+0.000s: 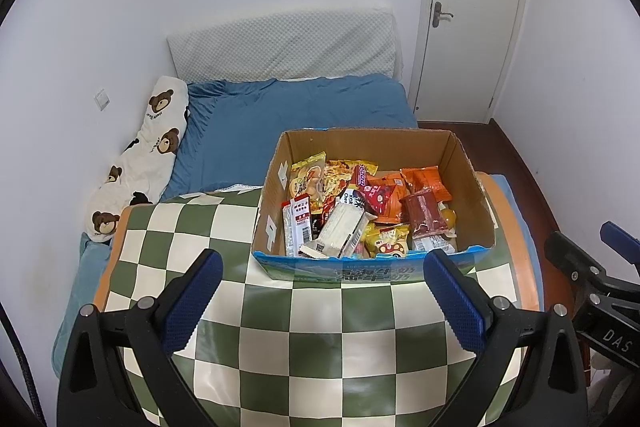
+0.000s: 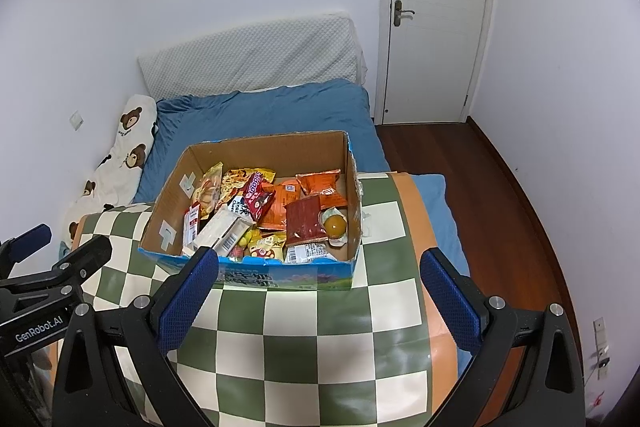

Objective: Organize snacks

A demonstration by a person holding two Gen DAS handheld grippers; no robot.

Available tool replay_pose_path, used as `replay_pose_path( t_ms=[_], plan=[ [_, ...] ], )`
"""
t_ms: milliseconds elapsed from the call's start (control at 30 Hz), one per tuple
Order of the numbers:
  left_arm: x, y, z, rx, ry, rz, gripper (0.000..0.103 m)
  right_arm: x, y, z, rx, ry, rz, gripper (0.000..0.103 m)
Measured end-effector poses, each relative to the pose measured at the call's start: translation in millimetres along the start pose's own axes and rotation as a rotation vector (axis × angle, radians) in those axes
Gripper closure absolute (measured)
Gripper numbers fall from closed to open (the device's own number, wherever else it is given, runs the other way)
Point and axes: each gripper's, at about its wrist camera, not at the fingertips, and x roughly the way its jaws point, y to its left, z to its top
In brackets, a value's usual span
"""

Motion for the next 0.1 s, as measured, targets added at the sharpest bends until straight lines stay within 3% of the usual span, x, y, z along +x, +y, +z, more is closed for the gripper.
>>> replay_pose_path(
  t_ms=[100],
  plan=[
    [-1.3,-1.1,0.4,0.002,-0.004,0.001,0.0,0.4,-0.6,0.2,0.001,0.002,0.002,0.0]
  ],
)
